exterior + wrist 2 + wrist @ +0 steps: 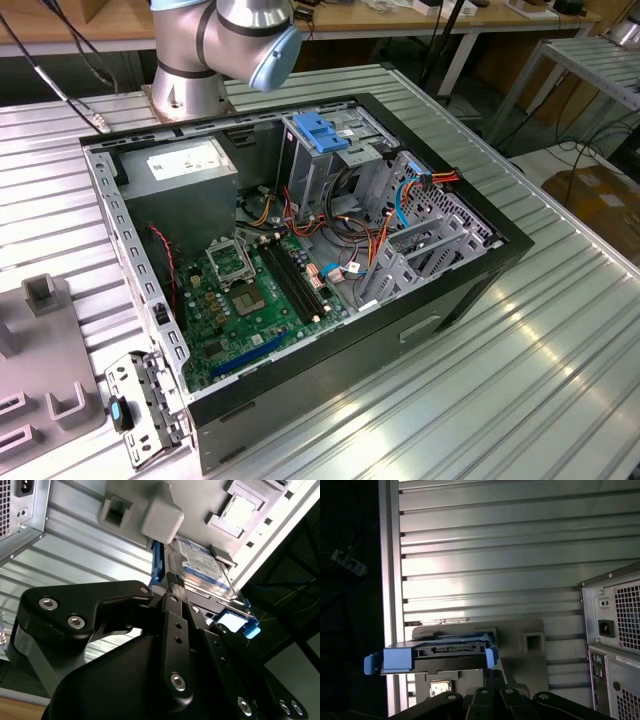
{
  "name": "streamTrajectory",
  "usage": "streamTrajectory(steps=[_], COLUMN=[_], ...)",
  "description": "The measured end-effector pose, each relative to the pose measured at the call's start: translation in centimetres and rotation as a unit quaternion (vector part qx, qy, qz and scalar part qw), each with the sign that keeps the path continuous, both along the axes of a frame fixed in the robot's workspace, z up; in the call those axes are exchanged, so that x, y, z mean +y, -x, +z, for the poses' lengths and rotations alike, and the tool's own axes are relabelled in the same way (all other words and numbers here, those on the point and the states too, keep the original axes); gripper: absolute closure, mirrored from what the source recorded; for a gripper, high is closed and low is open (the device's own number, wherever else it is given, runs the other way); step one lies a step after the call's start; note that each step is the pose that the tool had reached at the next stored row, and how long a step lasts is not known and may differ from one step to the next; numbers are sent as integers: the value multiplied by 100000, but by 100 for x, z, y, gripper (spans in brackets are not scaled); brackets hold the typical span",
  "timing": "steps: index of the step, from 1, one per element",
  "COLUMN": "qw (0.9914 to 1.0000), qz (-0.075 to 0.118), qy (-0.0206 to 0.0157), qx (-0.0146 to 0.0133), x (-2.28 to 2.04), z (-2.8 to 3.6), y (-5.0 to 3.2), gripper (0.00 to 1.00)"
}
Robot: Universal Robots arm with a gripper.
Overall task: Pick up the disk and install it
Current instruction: 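Reach for the disk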
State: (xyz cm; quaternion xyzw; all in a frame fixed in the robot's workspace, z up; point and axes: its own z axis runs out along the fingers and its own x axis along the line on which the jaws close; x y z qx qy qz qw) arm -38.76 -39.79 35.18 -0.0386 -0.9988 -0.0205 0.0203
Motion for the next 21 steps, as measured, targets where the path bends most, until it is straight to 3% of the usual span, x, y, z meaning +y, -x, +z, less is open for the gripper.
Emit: streamTrajectory(steps=[8,10,14,21], qw=[100000,100000,100000,100000], qz=[6,0,6,3], qy=[0,-7,-3,0], qx=[-238,-249,-248,-243], x=[78,94,103,103], z=[0,-2,-4,-5], y=[313,456,631,662], gripper=[89,89,89,89])
